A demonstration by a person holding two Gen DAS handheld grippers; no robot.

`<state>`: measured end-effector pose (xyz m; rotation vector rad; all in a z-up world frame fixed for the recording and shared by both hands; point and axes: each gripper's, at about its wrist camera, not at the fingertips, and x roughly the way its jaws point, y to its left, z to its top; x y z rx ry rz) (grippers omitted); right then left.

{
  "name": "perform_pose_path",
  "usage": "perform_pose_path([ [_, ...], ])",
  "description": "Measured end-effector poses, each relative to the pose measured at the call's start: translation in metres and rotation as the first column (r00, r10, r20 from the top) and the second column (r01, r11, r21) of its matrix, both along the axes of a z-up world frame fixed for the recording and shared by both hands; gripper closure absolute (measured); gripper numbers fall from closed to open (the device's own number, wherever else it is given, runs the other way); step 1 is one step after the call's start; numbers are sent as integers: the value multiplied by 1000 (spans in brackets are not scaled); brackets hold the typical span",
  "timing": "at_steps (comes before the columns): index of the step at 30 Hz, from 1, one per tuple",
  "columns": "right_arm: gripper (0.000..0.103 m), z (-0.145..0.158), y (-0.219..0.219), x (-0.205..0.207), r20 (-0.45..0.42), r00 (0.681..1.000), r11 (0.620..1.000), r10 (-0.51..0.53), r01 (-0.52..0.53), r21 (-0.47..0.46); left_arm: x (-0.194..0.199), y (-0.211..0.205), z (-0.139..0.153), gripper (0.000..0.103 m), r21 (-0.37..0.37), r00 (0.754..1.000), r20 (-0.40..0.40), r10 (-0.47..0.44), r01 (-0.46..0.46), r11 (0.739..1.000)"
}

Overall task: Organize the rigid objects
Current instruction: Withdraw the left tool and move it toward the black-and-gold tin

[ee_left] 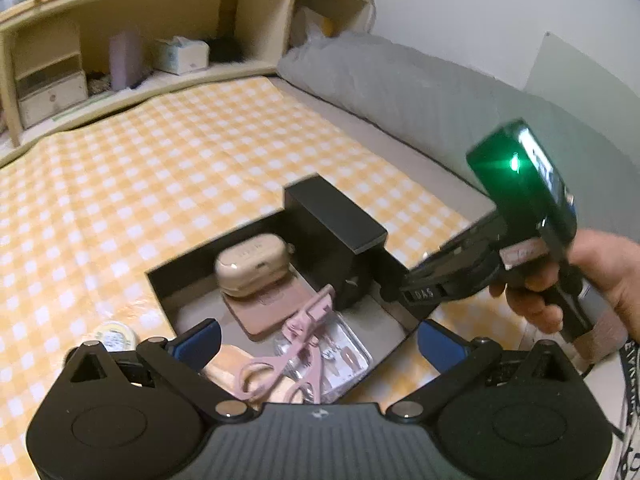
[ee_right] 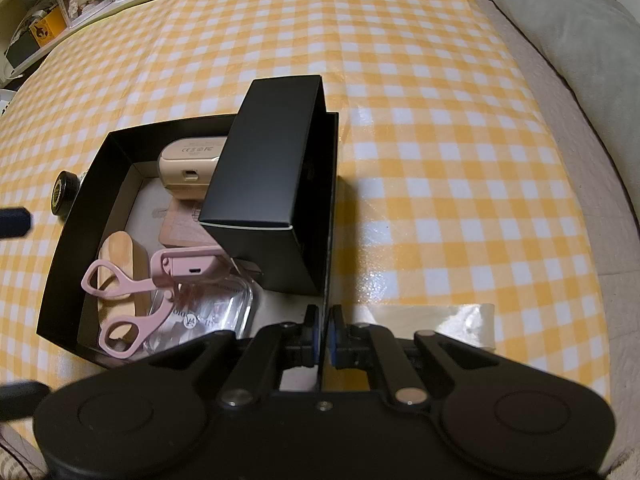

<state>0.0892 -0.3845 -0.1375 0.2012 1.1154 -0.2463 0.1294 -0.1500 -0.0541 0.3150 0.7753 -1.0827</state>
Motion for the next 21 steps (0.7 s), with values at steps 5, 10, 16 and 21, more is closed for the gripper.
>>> perform_pose_path([
  [5, 97, 0, 0, 0, -1, 1000, 1000, 1, -1, -1, 16, 18, 19, 0, -58, 995, 28, 91, -89, 994],
  [10, 98, 0, 0, 0, -1, 1000, 1000, 0, 0, 0, 42, 38, 30, 0, -96, 973, 59, 224, -217, 971],
  [16, 98, 0, 1, 0, -1, 1000, 1000, 0, 0, -1, 76, 63, 24, 0, -95, 914, 73, 398, -391, 916],
  [21, 98, 0, 0, 0, -1, 1000, 1000, 0, 0, 1, 101, 72, 1, 0, -44, 865, 57, 499, -497, 867],
])
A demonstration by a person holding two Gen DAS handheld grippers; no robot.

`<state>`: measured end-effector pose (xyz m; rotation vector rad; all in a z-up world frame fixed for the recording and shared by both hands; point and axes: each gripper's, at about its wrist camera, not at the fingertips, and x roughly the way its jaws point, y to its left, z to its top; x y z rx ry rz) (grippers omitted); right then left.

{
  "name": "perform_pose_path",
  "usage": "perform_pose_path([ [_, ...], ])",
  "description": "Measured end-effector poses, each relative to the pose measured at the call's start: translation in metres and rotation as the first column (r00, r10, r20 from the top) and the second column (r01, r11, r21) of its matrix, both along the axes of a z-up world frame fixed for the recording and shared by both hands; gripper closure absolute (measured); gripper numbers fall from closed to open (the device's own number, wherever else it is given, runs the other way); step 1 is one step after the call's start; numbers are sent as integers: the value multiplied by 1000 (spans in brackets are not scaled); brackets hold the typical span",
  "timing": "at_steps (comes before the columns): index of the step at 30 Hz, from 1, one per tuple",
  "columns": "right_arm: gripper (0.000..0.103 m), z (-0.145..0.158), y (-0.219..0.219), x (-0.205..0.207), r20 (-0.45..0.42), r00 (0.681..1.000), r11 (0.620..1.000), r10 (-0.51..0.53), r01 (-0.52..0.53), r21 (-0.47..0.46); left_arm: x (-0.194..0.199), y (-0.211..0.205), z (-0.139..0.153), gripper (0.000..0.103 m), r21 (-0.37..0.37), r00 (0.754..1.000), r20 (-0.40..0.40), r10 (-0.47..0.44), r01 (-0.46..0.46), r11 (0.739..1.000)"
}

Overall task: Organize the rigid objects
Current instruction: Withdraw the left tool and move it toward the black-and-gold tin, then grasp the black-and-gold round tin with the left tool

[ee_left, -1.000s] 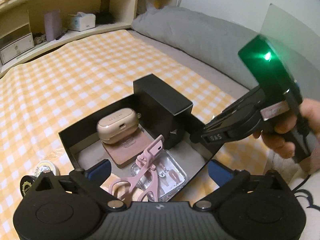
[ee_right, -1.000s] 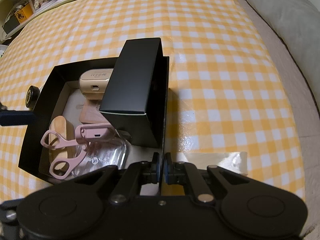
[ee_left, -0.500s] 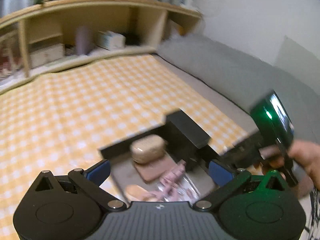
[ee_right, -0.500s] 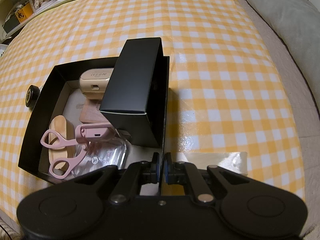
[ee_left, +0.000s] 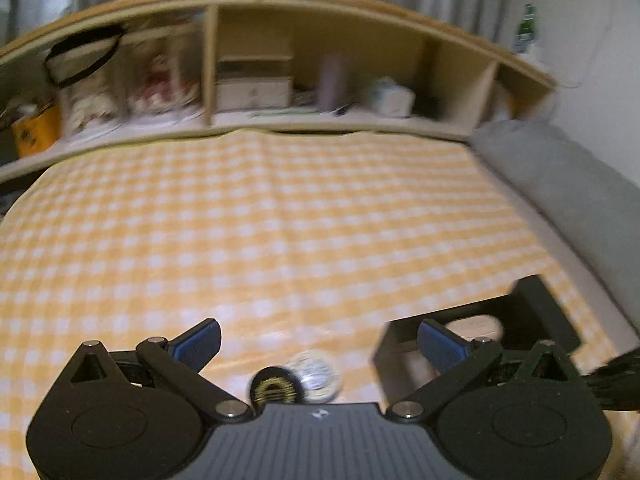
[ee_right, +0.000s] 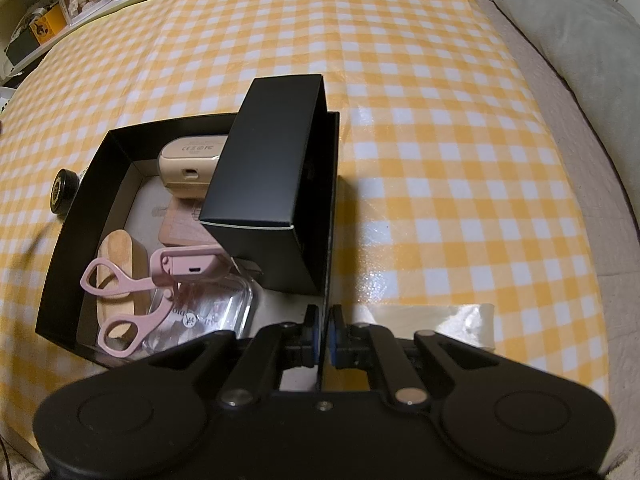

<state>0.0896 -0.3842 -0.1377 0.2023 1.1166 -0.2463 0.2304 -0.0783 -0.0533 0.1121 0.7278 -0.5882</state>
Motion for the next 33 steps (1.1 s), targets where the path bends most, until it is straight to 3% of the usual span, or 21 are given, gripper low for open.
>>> perform_pose_path([
  [7, 97, 0, 0, 0, 1, 1000, 1000, 1, -1, 1, 18, 8, -37, 2, 19, 994, -78, 80, -79, 997],
  [11, 97, 0, 0, 0, 1, 1000, 1000, 0, 0, 0, 29, 17, -57, 19, 15, 979, -155, 132, -132, 991],
  [16, 97, 0, 0, 0, -3, 1000, 1000, 1, -1, -1, 36, 27, -77, 30, -2, 961, -225, 163, -168, 986],
  [24, 97, -6, 5, 0, -14, 1000, 1000, 3, -3, -2, 37, 29, -90, 36, -57, 953, -274, 131, -152, 987],
  [29, 97, -16, 5, 8, -25, 1000, 1000, 7, -7, -5, 36, 24, -91, 53, -33, 954, -272, 125, -139, 990],
  [33, 97, -17, 7, 9, -24, 1000, 1000, 6, -6, -4, 36, 23, -89, 53, -15, 955, -264, 137, -146, 989],
])
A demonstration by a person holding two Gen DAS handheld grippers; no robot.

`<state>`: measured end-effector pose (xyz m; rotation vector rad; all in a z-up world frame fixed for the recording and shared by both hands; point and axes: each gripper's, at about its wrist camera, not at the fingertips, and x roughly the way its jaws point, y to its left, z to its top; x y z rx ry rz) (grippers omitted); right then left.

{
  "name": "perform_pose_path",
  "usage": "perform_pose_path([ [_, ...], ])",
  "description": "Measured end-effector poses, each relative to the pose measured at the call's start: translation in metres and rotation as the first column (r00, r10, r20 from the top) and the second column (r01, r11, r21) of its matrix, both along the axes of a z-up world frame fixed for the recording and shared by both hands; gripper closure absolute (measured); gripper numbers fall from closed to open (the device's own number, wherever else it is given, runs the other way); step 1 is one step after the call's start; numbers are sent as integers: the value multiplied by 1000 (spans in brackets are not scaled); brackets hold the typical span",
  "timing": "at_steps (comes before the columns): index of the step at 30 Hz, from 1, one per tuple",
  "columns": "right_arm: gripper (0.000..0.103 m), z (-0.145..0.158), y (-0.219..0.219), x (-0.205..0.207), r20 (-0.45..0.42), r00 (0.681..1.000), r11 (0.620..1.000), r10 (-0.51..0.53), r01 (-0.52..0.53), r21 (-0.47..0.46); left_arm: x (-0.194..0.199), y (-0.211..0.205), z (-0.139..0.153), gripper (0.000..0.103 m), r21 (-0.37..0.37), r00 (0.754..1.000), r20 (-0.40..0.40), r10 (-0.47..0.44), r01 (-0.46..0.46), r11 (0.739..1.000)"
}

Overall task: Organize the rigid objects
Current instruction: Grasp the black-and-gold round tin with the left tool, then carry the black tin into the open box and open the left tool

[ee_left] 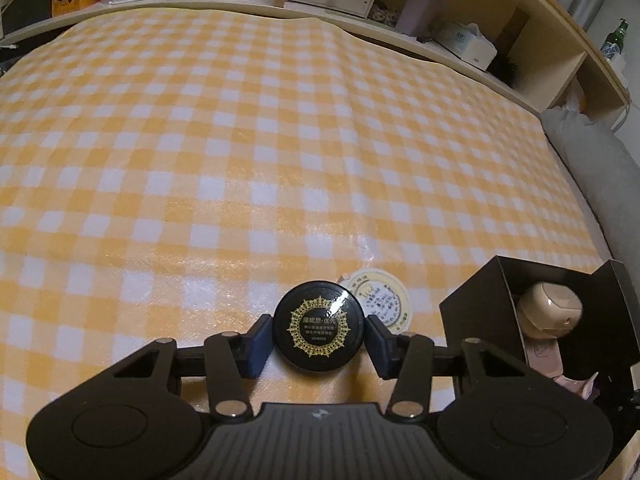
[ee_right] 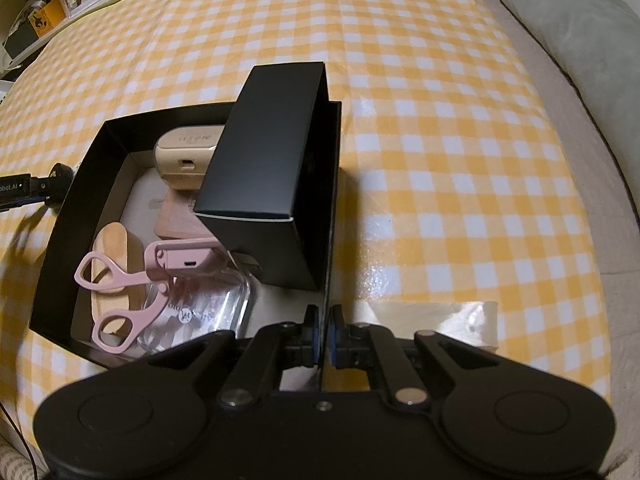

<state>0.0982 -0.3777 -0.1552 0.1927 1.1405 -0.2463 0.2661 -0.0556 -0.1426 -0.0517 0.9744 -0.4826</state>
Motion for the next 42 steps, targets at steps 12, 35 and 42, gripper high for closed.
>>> perform_pose_path([
  [12, 98, -1, 1, 1, -1, 1000, 1000, 1, -1, -1, -30, -31, 73, 53, -49, 980, 170, -101, 110, 993],
  [35, 98, 0, 1, 1, -4, 1000, 1000, 4, -4, -8, -97, -123, 44, 53, 120, 886, 150, -440, 425, 897],
  [42, 98, 0, 1, 1, -6, 1000, 1000, 5, -5, -9, -97, -125, 47, 37, 92, 883, 126, -452, 443, 892],
])
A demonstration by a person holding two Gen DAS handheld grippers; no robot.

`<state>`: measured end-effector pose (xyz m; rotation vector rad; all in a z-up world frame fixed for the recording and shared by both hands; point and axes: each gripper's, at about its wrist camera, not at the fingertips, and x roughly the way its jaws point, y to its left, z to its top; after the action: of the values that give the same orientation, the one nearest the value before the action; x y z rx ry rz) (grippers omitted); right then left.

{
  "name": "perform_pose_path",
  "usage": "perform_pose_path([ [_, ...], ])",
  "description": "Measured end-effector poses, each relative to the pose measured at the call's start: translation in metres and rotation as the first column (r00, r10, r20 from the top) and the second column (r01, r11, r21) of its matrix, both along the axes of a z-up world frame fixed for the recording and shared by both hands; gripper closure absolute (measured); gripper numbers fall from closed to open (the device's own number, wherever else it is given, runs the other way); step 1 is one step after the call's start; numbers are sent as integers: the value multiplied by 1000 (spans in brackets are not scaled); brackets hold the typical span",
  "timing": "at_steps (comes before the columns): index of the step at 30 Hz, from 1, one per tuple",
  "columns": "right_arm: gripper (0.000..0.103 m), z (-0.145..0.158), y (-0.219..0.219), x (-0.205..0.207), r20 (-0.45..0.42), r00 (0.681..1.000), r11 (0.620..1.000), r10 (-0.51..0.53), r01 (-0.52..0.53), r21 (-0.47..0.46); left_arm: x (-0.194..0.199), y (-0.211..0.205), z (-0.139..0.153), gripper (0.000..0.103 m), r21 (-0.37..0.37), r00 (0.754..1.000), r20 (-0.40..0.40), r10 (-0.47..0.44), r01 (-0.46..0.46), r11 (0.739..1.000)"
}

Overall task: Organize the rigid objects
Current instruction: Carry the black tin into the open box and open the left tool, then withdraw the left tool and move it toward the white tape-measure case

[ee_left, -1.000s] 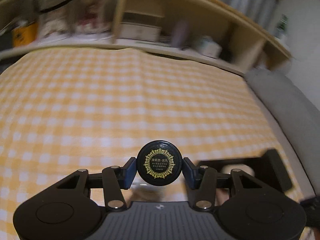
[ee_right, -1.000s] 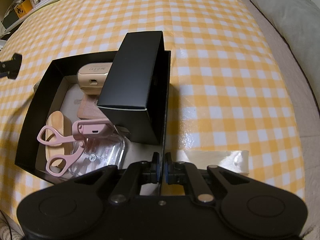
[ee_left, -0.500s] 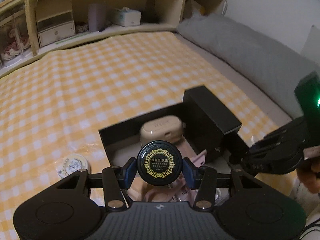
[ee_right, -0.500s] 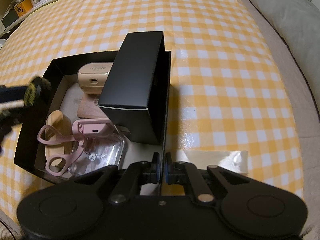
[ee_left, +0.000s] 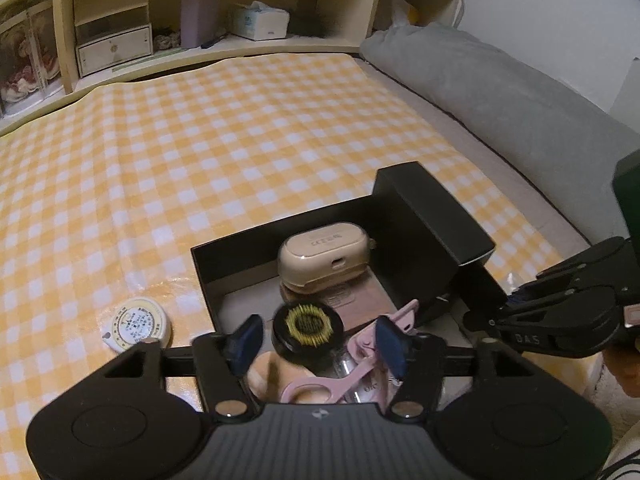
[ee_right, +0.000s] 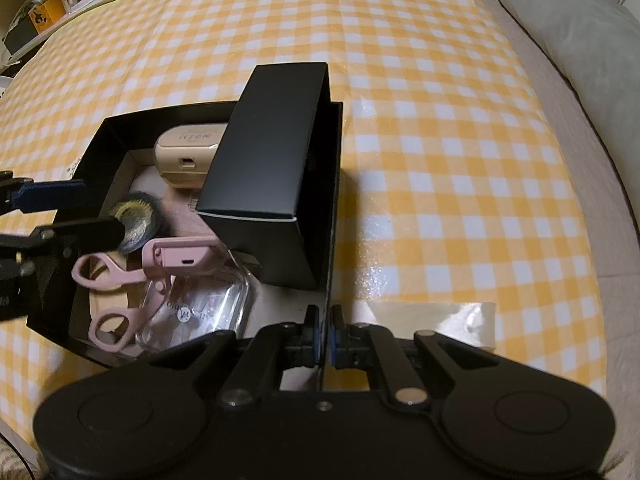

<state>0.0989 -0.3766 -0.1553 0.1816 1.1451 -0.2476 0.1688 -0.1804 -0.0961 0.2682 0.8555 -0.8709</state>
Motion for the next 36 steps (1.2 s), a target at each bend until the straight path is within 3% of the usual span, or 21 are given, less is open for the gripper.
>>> perform_pose_path([
  [4, 98, 0, 0, 0, 0, 1000, 1000, 0, 0, 0, -4, -1, 3, 36, 0, 1000, -12, -16, 16, 1000],
  [17, 98, 0, 0, 0, 0, 1000, 1000, 0, 0, 0, -13, 2, 11, 0, 8, 1000, -13, -9, 9, 1000],
  [29, 98, 0, 0, 0, 0, 1000, 1000, 0, 0, 0, -13, 12, 27, 0, -15, 999, 41, 21, -20, 1000],
  [36, 98, 0, 1, 0, 0, 1000, 1000, 0, 0, 0, 26, 43, 36, 0, -44, 980, 80, 182, -179, 983],
])
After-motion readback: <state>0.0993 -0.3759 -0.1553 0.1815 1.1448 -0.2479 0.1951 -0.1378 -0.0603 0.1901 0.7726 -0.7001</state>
